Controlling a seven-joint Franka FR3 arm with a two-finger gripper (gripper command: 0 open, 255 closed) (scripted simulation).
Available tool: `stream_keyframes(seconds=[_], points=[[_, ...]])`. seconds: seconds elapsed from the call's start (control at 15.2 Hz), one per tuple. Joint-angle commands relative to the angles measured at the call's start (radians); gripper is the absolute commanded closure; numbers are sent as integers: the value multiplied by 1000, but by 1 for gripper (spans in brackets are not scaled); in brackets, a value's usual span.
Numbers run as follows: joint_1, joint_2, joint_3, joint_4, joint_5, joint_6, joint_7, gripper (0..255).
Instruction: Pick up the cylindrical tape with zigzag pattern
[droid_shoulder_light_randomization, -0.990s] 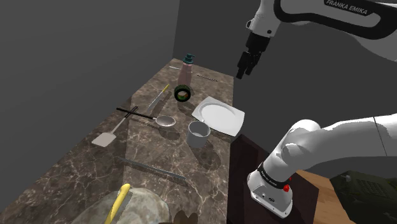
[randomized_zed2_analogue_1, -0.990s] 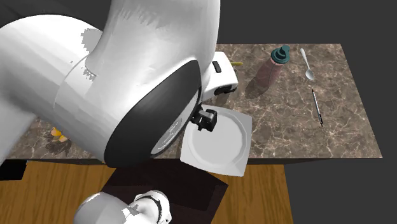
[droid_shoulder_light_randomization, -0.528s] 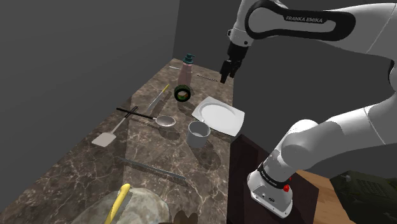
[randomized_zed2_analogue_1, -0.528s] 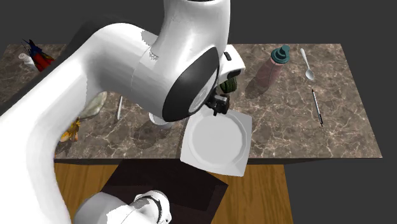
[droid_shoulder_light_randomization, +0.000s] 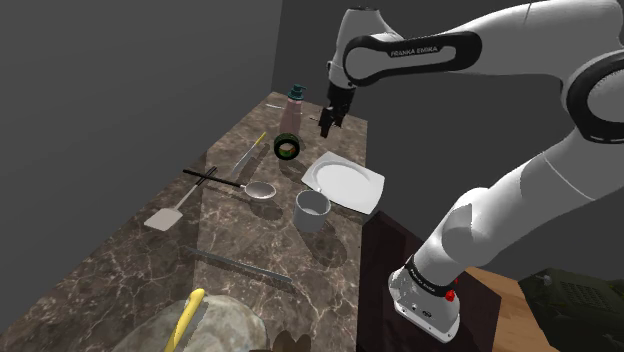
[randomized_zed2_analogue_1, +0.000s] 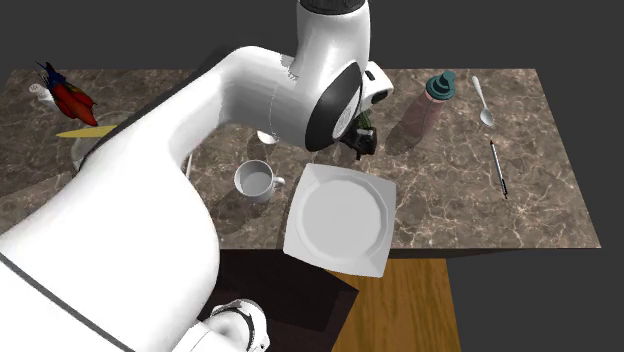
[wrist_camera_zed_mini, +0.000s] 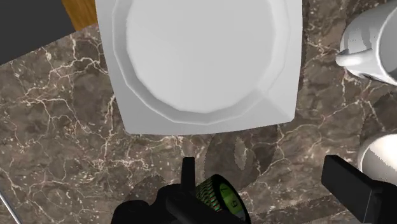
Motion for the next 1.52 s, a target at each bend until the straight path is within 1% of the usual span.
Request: stream_keyframes(seconds=[0.0, 0.4, 0.73, 1.19, 1.32, 1.39, 1.45], points=[[-1, 70, 5, 28, -23, 50, 1, 0], [-3, 287, 12, 144, -101, 168, 15, 0], [2, 458, 10, 267, -166, 229, 29, 0], [2, 505, 5, 231, -185, 309, 55, 0], [2, 509, 5, 229, -186, 315, 58, 0], [2, 509, 5, 228, -186, 316, 58, 255], [2, 510, 5, 228, -187, 317, 59, 255]])
